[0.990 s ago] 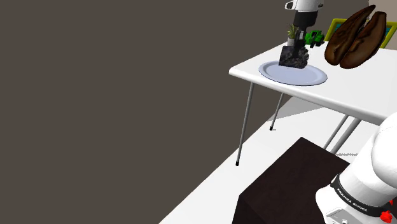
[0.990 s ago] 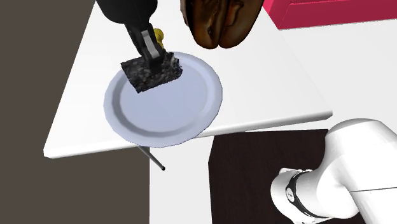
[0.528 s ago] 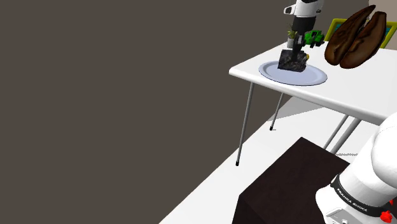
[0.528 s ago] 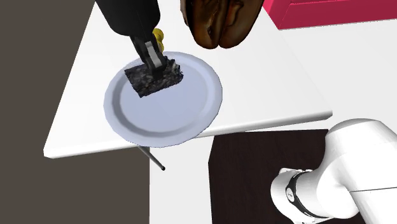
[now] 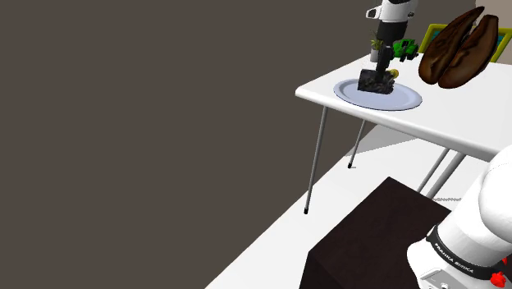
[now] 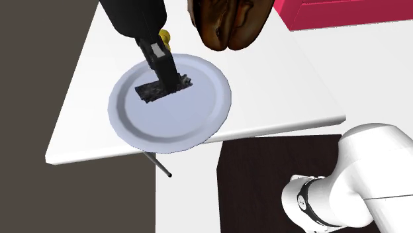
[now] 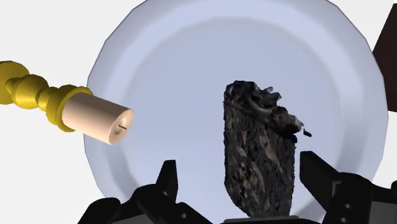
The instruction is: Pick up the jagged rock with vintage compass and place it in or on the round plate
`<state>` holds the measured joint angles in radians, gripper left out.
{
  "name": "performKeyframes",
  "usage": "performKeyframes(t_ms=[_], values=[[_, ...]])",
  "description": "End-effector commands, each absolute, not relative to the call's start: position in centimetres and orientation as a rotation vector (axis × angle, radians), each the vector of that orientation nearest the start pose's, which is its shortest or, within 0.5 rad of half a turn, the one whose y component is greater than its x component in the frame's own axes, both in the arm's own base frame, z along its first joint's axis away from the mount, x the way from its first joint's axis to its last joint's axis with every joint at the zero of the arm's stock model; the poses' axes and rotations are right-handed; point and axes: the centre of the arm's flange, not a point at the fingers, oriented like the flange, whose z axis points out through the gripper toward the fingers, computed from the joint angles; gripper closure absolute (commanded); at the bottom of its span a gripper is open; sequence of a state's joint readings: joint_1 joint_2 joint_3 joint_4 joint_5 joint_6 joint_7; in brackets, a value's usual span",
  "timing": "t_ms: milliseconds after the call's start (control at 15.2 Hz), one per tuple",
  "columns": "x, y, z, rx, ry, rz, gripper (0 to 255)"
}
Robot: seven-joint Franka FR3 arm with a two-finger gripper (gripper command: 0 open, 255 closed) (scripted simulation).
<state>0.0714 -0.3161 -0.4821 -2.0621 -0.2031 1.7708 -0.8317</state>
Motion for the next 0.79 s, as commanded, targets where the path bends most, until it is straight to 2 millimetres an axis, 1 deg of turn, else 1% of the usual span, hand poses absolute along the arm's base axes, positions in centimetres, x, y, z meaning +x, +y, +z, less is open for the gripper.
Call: performKeyframes(t_ms=[0, 198, 264, 726], values=[[41.7, -22.5, 54.9, -3.089, -0.762, 0.058, 0], [41.8, -22.3, 58.9, -3.089, -0.762, 0.058, 0], [41.9, -22.2, 59.9, -3.089, -0.762, 0.058, 0], [41.9, -22.2, 59.9, -3.089, -0.762, 0.058, 0]])
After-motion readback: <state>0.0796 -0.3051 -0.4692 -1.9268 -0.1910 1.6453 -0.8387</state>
